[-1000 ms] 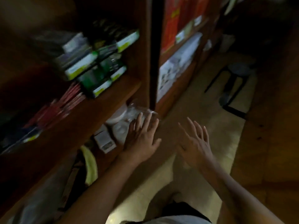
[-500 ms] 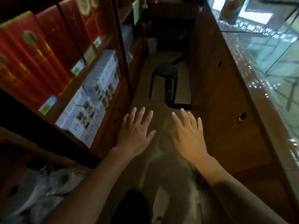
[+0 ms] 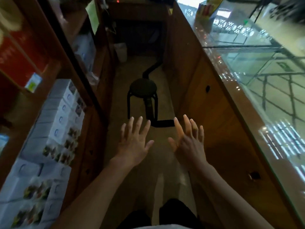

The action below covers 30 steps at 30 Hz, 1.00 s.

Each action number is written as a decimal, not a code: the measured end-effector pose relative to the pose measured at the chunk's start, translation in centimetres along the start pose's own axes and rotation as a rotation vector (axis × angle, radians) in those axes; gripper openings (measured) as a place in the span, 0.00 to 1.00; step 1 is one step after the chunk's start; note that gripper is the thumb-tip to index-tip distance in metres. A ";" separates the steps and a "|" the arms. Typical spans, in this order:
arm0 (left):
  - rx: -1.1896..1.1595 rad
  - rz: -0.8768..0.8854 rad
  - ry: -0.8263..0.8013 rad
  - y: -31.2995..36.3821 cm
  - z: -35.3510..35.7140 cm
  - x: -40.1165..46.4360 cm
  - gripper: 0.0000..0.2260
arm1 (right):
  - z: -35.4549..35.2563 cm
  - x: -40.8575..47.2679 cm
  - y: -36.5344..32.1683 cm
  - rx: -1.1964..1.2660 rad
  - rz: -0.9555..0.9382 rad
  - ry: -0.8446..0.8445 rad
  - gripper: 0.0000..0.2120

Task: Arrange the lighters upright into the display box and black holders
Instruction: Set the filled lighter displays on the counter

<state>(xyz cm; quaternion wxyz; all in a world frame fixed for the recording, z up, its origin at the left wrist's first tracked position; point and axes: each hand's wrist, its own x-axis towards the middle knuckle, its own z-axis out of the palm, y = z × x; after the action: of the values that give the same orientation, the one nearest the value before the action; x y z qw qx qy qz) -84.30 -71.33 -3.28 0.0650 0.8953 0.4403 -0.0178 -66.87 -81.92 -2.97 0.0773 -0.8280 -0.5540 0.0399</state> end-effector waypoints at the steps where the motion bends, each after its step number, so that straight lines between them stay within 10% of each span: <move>1: 0.011 0.012 0.008 -0.4 -0.3 2.4 0.34 | -0.2 2.1 0.3 0.004 0.019 0.015 0.36; 30: -0.017 0.050 -0.056 -8.2 -7.2 66.2 0.33 | -0.7 64.4 11.2 -0.016 0.106 0.034 0.35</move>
<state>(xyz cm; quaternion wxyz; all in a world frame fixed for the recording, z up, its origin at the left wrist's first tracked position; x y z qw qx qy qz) -50.49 -13.37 -2.86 0.0853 0.9046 0.4159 -0.0376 -31.87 -26.71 -2.91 0.0779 -0.8574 -0.5082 0.0253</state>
